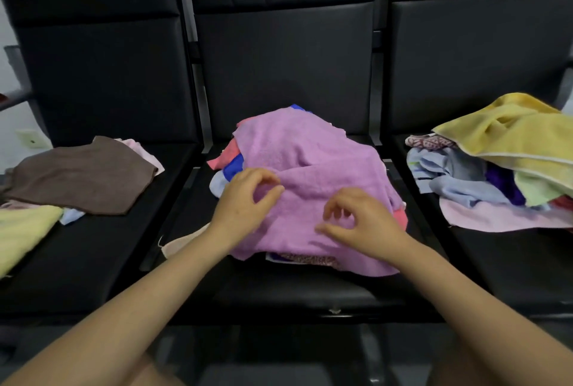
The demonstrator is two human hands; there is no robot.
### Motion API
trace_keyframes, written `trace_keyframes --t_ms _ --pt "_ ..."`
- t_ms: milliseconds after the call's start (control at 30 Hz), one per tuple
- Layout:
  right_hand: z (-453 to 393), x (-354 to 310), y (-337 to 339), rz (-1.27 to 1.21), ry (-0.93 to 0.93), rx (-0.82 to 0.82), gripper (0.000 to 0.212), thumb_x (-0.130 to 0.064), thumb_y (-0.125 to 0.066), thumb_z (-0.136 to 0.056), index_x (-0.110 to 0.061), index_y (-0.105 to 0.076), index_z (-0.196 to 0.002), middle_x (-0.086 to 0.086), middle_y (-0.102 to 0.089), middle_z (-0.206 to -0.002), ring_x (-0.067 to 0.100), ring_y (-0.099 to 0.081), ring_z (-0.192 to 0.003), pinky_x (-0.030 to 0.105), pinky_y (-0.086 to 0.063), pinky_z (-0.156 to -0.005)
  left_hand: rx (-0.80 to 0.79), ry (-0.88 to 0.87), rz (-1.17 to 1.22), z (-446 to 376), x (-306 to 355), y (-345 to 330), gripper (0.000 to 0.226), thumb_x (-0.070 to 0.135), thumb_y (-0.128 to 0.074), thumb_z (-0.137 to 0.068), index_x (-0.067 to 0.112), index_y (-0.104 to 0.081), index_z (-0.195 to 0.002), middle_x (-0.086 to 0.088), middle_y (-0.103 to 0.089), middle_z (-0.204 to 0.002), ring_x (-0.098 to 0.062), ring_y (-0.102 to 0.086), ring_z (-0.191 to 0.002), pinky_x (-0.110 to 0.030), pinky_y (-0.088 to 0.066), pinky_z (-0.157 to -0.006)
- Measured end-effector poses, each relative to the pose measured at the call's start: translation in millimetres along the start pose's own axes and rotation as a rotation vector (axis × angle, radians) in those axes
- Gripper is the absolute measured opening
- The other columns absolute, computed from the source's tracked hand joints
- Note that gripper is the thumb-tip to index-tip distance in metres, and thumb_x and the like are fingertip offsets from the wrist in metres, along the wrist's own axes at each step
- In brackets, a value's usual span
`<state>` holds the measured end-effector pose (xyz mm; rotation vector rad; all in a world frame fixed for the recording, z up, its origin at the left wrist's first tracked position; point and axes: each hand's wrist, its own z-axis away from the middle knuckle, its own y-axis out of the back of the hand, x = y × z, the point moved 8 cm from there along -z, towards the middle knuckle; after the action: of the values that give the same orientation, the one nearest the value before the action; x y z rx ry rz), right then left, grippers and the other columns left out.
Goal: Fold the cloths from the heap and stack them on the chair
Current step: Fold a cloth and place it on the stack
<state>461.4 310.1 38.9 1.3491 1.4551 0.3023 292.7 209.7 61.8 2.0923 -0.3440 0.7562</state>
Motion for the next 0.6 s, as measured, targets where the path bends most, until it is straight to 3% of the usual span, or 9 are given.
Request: trace_keyframes --t_ms 67,133,233,300,400,467,533,600 --pt "9 3 -24 0.059 -0.030 -0.273 0.034 -0.057 -0.072 -0.070 -0.031 -0.063 -0.088 -0.013 -0.057 -0.087 0.004 -0.050 -0.084 0.023 -0.043 -0.075 -0.063 -0.006 -0.025 7 3 -10 0.039 0.058 -0.050 -0.077 0.025 -0.068 -0.087 0.015 -0.066 -0.094 -0.002 -0.059 -0.099 -0.038 -0.046 -0.097" --pt "13 11 -35 0.121 -0.026 -0.353 0.027 -0.046 -0.073 -0.075 -0.027 -0.065 -0.094 -0.010 -0.058 -0.093 0.007 -0.051 -0.090 0.029 -0.046 -0.081 -0.101 -0.041 -0.152 13 4 -18 0.039 0.063 -0.048 -0.076 0.029 -0.067 -0.081 0.018 -0.066 -0.087 0.001 -0.059 -0.091 -0.047 -0.038 -0.101" --pt "9 16 -24 -0.098 -0.102 -0.221 0.000 -0.021 -0.069 -0.087 -0.021 -0.069 -0.086 -0.009 -0.065 -0.083 0.006 -0.058 -0.079 0.031 -0.049 -0.075 -0.221 -0.129 -0.236 24 9 -34 0.046 0.070 -0.046 -0.073 0.031 -0.068 -0.081 0.021 -0.065 -0.085 0.004 -0.057 -0.087 -0.036 -0.023 -0.106" --pt "5 19 -14 -0.342 -0.213 -0.140 0.014 -0.010 -0.063 -0.091 -0.021 -0.066 -0.082 -0.013 -0.064 -0.074 -0.002 -0.054 -0.070 0.017 -0.045 -0.068 -0.267 -0.172 -0.273 29 12 -40 0.047 0.070 -0.045 -0.074 0.032 -0.069 -0.086 0.020 -0.065 -0.087 0.002 -0.058 -0.086 -0.030 -0.020 -0.103" --pt "2 12 -13 -0.761 -0.334 -0.116 0.017 -0.002 -0.054 -0.095 -0.012 -0.064 -0.086 -0.004 -0.061 -0.077 0.001 -0.052 -0.070 0.013 -0.042 -0.063 -0.221 -0.078 -0.171 24 5 -34 0.037 0.057 -0.044 -0.082 0.026 -0.065 -0.088 0.013 -0.065 -0.081 -0.010 -0.057 -0.081 -0.031 -0.039 -0.086" --pt "2 6 -17 -0.975 -0.397 -0.142 0.012 -0.006 -0.053 -0.096 -0.007 -0.065 -0.093 0.006 -0.065 -0.085 0.009 -0.057 -0.077 0.017 -0.046 -0.066 -0.165 0.021 0.017 15 0 -25 0.024 0.045 -0.048 -0.087 0.024 -0.059 -0.087 0.008 -0.062 -0.076 -0.002 -0.055 -0.073 -0.023 -0.043 -0.073" --pt "0 0 -15 -0.875 -0.372 -0.189 0.012 -0.016 -0.057 -0.096 -0.011 -0.067 -0.100 0.002 -0.070 -0.096 0.006 -0.061 -0.085 0.015 -0.047 -0.074 -0.119 0.107 0.151 8 -4 -17 0.010 0.023 -0.052 -0.097 0.019 -0.058 -0.090 0.010 -0.059 -0.077 0.008 -0.053 -0.072 -0.011 -0.040 -0.070" --pt "-2 4 -11 -0.564 -0.322 -0.237 0.013 -0.027 -0.067 -0.090 -0.025 -0.066 -0.103 -0.015 -0.068 -0.094 -0.010 -0.059 -0.083 0.006 -0.043 -0.074 -0.133 0.176 0.142 2 -13 -17 0.013 0.013 -0.050 -0.099 0.014 -0.060 -0.091 0.011 -0.059 -0.079 0.007 -0.052 -0.073 -0.009 -0.039 -0.071"
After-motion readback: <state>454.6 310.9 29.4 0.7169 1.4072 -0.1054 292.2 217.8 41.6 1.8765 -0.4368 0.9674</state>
